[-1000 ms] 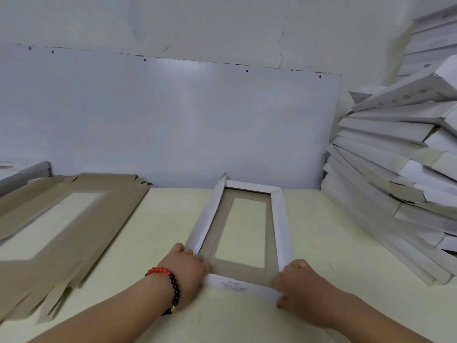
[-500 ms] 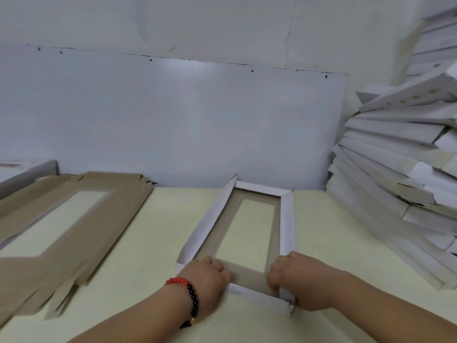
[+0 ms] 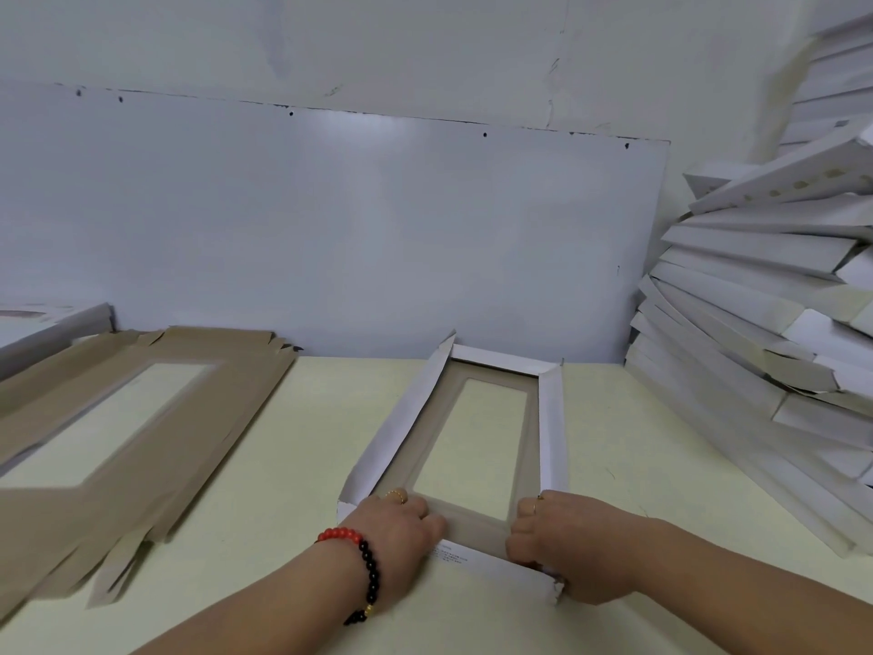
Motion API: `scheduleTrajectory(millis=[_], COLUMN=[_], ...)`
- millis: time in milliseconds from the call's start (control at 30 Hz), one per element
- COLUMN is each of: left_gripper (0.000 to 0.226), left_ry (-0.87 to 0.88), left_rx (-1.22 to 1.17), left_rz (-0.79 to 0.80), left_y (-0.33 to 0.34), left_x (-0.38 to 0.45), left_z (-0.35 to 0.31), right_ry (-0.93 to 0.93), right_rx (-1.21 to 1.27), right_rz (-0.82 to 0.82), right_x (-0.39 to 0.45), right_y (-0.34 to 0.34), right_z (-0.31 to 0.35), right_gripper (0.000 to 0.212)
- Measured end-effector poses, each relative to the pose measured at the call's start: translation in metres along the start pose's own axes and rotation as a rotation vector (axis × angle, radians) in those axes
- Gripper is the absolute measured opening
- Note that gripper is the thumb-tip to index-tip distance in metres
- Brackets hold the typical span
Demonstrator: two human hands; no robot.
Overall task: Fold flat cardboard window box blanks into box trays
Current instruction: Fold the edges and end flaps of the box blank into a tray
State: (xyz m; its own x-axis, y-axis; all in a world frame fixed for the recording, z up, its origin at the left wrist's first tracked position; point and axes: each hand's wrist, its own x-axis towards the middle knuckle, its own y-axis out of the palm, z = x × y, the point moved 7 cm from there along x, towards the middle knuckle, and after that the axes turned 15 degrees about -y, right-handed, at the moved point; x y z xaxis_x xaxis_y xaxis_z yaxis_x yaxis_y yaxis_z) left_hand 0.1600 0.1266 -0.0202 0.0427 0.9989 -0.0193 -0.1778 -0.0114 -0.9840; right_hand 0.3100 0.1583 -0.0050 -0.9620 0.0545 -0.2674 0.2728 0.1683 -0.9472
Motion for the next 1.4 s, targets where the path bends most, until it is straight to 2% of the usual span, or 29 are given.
scheduleTrajectory(millis=[467,767,933,1200,1300,1400], left_gripper=[0.037,0.037,0.036,0.036,0.036,0.037], left_ry=[-0.024,-0.03,-0.033,-0.055,-0.058,-0.044], left_rx=[0.003,-0.004,-0.008,-0.016,-0.016,-0.018], left_rz=[0.028,0.036,0.039,0.042,0.043,0.031], left_y=[0.001,0.0,0.0,0.0,-0.001,-0.001], left_x=[0.001,0.001,0.001,0.001,0.003,0.003], left_z=[0.001,0.0,0.0,0.001,0.001,0.001], right_ry=[0.029,0.015,0.088,0.125,0.127,0.147], right_rx=[0.124,0.044,0.123,0.201,0.265,0.348], right_rz=[0.044,0.093,0.087,0.101,0.044,-0.079], right_x=[-0.004,0.0,-0.006,-0.009,-0.01,-0.016], right_y=[0.001,0.001,0.004,-0.001,-0.002,-0.005], right_z=[-0.005,-0.001,-0.003,-0.002,0.0,-0.001], right_gripper=[0.014,0.018,0.024,0.011,0.016,0.028])
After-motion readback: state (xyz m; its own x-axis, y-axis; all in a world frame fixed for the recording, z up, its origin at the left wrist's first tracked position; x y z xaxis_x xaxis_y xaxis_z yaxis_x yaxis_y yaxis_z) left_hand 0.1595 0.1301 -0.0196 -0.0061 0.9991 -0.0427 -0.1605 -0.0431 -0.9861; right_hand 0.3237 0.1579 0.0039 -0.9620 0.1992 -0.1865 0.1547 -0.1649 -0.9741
